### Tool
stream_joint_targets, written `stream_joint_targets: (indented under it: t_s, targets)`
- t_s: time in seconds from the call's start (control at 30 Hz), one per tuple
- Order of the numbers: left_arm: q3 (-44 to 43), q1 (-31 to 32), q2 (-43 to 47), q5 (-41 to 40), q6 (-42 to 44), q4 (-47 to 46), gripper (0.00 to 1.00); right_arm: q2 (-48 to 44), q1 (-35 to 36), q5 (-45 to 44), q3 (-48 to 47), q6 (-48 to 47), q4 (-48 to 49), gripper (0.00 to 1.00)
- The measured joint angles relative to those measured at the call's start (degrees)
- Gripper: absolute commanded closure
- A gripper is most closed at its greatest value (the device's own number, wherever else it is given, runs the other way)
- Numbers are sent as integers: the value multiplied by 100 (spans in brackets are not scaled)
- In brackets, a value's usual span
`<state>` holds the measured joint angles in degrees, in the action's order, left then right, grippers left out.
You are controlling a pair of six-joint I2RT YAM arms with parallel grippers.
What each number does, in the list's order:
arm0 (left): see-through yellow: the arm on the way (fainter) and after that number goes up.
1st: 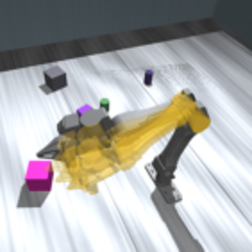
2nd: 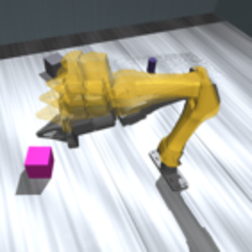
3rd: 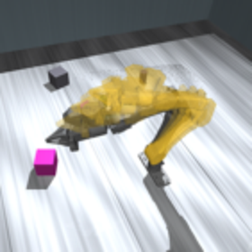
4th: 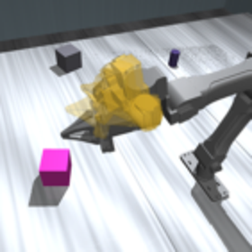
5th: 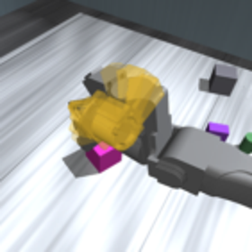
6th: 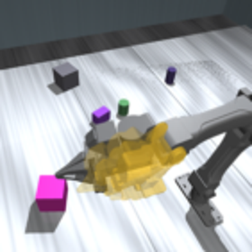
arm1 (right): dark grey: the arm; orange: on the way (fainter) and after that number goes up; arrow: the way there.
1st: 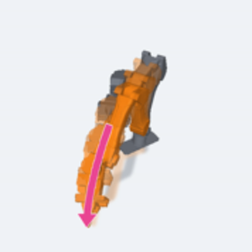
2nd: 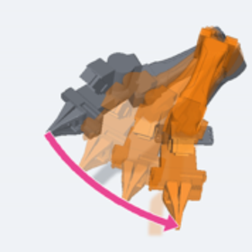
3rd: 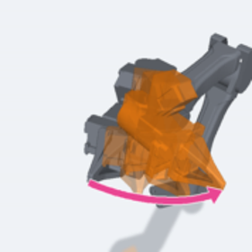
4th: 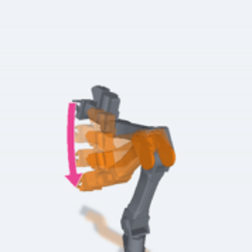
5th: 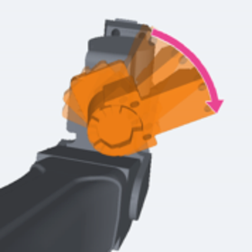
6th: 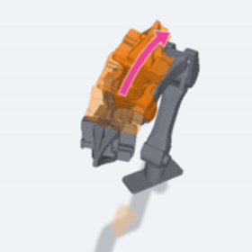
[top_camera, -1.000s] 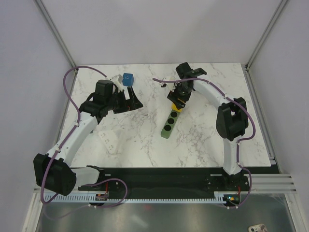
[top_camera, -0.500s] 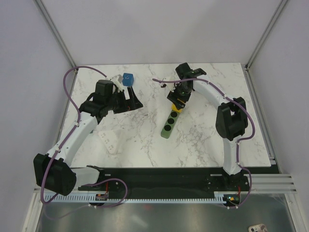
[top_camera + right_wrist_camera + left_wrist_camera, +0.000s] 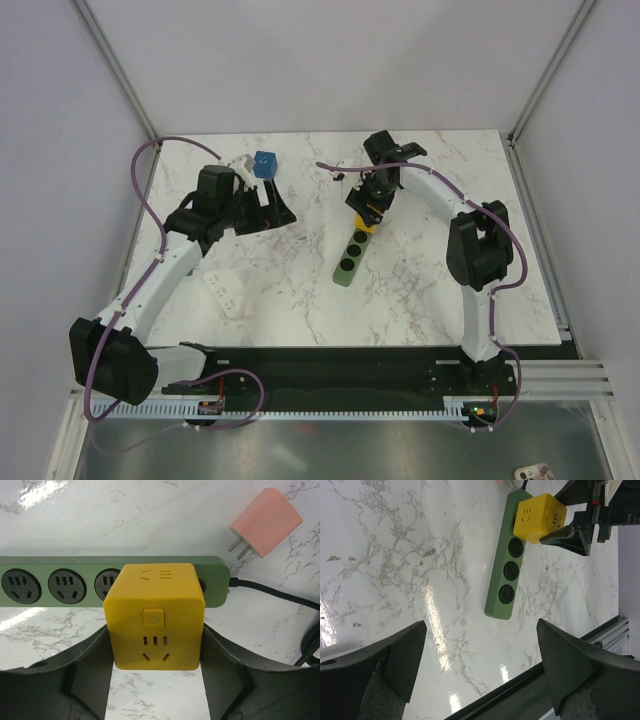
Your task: Insert the plug
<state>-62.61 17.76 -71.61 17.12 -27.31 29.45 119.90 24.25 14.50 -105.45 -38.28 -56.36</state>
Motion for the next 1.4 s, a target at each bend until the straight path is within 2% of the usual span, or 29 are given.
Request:
stream_joint_targets:
  t_s: [0.3,0.57,0.87,1.1,1.4]
  targets:
    - [0,0,0,-2,0,2,2,170,-28,52,109,76,299,100]
    - [0,0,0,0,0,0,2,-208,-223,457,852,90,1047,100]
    - [0,0,2,-4,0,0,2,-9,-188,452,719,271,962,100]
    - [0,0,28,-7,-2,2,1,-201,-203,487,1106,356,1349,100]
    - [0,0,37,-9,0,2,2,-417,-184,201,1305,837,1600,85]
